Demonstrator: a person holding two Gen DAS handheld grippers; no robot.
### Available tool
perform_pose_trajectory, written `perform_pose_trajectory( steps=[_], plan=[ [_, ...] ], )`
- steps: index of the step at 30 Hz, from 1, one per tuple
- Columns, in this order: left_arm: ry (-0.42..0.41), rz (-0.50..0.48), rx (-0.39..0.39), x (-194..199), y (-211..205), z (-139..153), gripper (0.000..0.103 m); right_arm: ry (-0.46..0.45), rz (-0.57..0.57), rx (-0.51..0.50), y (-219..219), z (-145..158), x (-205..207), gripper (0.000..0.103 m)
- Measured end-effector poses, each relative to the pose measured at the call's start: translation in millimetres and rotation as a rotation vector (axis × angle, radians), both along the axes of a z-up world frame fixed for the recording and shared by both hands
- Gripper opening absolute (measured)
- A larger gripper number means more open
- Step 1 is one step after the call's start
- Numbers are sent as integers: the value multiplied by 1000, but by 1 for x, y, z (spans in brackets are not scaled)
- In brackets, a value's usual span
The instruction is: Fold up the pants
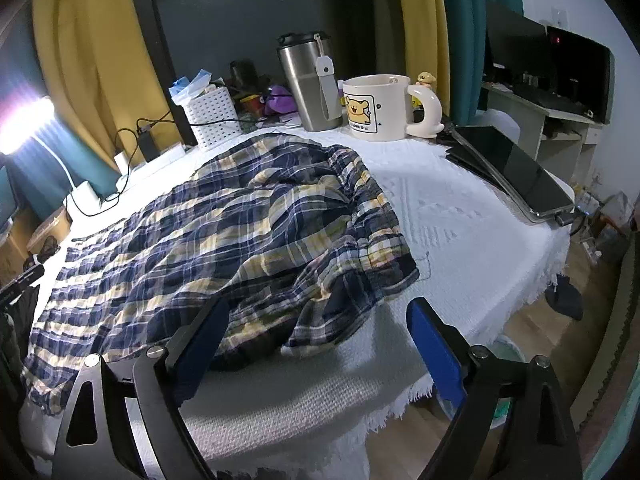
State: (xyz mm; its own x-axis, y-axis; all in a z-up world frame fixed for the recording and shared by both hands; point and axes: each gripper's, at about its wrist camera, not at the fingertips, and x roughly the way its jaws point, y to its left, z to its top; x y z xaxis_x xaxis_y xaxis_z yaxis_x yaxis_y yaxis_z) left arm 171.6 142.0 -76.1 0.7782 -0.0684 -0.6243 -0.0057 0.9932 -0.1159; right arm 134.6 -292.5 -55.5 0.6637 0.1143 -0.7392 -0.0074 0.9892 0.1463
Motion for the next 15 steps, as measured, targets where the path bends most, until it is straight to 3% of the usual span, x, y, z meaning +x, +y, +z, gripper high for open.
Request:
perform_pose_trajectory(
  steps=[6,10,15],
  plan=[
    [-51,-39,-45,-14,0,12,45,28,2,-4,6,1,-12,95],
    [-72,-61,-83,-20,1,17,64,43,19,-5,14,2,-18,98],
    [-52,-105,-90,-24,-6,14,64,64,41,16,23,-5,-14,98]
  ],
)
